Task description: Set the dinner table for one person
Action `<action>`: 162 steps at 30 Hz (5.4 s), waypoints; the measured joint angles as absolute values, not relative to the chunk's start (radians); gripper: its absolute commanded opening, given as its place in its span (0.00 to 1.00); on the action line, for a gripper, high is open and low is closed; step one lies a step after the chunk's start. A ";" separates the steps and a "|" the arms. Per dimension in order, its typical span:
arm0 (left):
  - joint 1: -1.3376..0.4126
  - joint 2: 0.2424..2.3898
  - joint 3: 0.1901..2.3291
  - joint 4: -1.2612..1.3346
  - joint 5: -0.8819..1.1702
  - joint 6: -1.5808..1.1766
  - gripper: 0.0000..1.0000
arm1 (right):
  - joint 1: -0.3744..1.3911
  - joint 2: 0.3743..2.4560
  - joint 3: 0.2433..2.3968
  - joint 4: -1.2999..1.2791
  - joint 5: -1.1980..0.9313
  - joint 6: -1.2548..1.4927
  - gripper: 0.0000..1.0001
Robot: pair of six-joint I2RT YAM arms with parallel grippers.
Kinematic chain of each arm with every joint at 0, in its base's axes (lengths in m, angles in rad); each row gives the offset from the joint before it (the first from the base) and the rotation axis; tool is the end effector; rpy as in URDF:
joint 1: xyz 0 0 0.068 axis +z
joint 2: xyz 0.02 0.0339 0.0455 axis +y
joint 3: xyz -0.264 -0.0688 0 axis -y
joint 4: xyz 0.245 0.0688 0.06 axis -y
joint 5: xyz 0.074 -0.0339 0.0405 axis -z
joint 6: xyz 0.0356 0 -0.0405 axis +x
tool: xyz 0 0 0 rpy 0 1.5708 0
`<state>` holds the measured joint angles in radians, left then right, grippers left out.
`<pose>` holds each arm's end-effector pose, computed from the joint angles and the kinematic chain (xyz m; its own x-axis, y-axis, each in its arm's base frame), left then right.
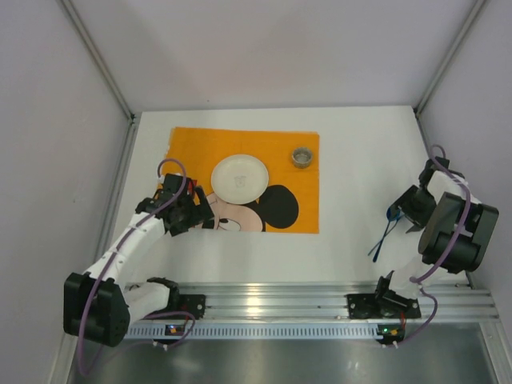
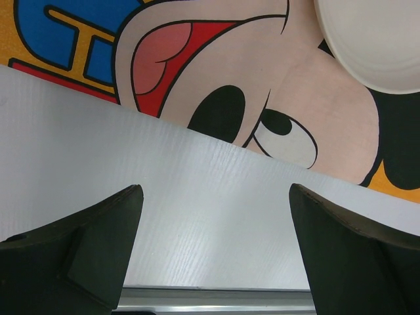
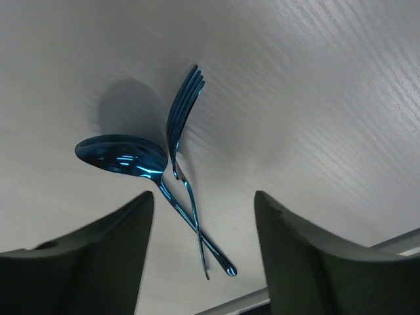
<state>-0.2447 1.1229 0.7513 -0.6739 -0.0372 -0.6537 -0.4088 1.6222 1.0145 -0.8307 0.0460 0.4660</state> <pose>0.2047 -0.0498 0.2236 -0.8026 -0.4260 -0.4177 -0.3326 0.9007 -0.2794 0.2594 -0.1142 0.1779 -0.6317 0.7628 -0.1384 0.7684 0.6397 0.0186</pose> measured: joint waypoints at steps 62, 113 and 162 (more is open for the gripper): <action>-0.257 1.032 0.870 -0.804 -0.053 -0.636 0.99 | 0.591 2.341 2.070 -0.946 0.179 0.613 0.91; -0.257 1.029 0.876 -0.815 -0.095 -0.604 0.98 | -0.196 1.631 0.957 -0.754 0.130 0.429 0.00; -0.257 0.934 1.174 -1.210 -0.200 -0.599 0.98 | 0.809 2.705 2.424 -0.290 -0.333 0.988 0.58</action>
<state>-0.2569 0.9340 1.1740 -1.2102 -0.1997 -0.5987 0.8085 2.7052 2.4245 -0.2897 -0.3328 0.9878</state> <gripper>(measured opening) 0.985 0.516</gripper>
